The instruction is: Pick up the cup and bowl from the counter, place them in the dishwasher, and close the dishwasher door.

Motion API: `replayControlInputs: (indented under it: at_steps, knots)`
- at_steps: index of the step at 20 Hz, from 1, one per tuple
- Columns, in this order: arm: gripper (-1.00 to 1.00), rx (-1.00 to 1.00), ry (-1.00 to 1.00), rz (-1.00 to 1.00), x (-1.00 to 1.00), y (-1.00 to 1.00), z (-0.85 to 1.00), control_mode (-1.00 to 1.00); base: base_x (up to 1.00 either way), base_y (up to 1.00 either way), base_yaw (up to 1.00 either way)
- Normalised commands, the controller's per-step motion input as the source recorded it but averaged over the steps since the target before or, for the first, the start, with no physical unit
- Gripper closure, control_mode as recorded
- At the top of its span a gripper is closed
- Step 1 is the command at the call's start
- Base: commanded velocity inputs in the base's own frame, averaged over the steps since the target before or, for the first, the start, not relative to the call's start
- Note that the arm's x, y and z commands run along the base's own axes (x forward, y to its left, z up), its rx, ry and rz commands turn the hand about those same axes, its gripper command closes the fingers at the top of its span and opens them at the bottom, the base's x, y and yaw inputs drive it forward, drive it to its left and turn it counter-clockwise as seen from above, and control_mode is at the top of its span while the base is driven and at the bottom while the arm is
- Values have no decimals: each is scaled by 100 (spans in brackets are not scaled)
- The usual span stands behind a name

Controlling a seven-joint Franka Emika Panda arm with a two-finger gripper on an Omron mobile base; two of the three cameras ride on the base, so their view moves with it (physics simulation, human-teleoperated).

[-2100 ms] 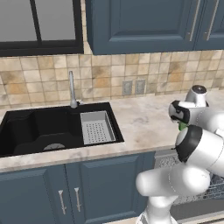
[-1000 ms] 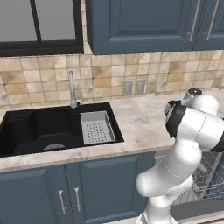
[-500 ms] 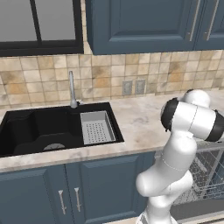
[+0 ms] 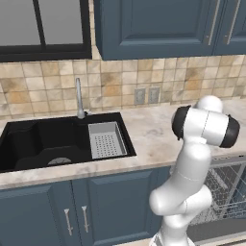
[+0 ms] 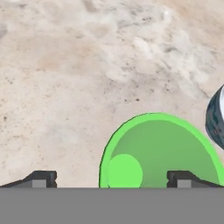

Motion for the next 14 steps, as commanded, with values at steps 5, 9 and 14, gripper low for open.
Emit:
replayControlInputs:
  at_steps: [5,9,14]
  knots:
    - [100,0,0,0,6,0,-12,-100,0,0,0]
    - [100,0,0,0,0,-1,-11,-100,0,0,0]
    - [100,0,-4,0,-10,0,-1,-100,0,0,0]
